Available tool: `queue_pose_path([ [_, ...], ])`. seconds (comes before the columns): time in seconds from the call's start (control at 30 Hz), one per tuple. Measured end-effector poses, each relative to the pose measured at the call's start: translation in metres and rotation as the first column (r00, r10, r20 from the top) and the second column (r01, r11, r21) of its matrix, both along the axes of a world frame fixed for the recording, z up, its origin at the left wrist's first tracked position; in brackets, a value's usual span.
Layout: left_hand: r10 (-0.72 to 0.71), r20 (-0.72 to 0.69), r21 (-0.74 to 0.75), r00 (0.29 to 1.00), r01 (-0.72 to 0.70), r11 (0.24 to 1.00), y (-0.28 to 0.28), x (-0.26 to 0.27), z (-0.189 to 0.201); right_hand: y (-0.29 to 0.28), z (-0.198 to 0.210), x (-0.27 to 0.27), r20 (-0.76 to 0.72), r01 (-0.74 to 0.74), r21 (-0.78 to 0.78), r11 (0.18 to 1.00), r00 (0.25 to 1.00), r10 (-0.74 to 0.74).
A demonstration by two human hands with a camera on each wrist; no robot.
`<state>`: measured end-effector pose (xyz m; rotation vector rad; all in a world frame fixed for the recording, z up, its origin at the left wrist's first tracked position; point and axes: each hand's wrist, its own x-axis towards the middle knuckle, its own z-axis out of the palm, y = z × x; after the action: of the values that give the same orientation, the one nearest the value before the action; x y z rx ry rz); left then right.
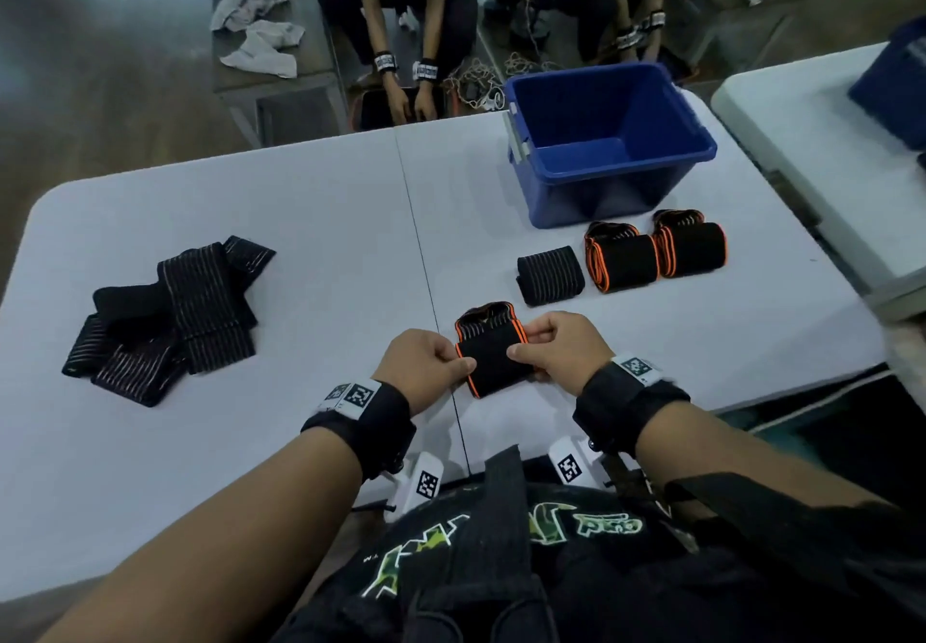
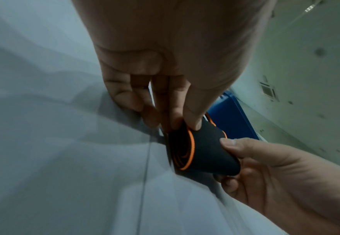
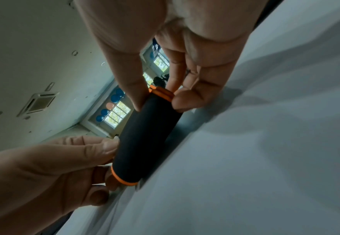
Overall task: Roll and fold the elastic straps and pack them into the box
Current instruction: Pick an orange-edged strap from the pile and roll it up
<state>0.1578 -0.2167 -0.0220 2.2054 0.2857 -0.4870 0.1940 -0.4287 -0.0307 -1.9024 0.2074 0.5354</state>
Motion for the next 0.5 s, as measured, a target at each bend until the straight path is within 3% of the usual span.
queue_pose_path([
  [0.17, -0.217, 0.068, 0.118, 0.974, 0.208, 0.971, -0.038, 0.018, 0.012, -0.066, -0.002, -0.019, -0.012, 0.151, -0.010, 0.989, 0.988, -0.151],
  [0.33, -0.183, 0.321, 0.135, 0.929, 0.146, 0.980, -0.074, 0.058, 0.023, -0.146, -0.002, -0.028, 0.028, 0.359, -0.049, 0.932, 0.933, -0.358],
  [0.5, -0.217, 0.362, 0.245, 0.906, 0.132, 0.960, -0.103, 0.099, 0.018, -0.207, -0.003, -0.026, 0.080, 0.577, -0.018, 0.817, 0.815, -0.574],
])
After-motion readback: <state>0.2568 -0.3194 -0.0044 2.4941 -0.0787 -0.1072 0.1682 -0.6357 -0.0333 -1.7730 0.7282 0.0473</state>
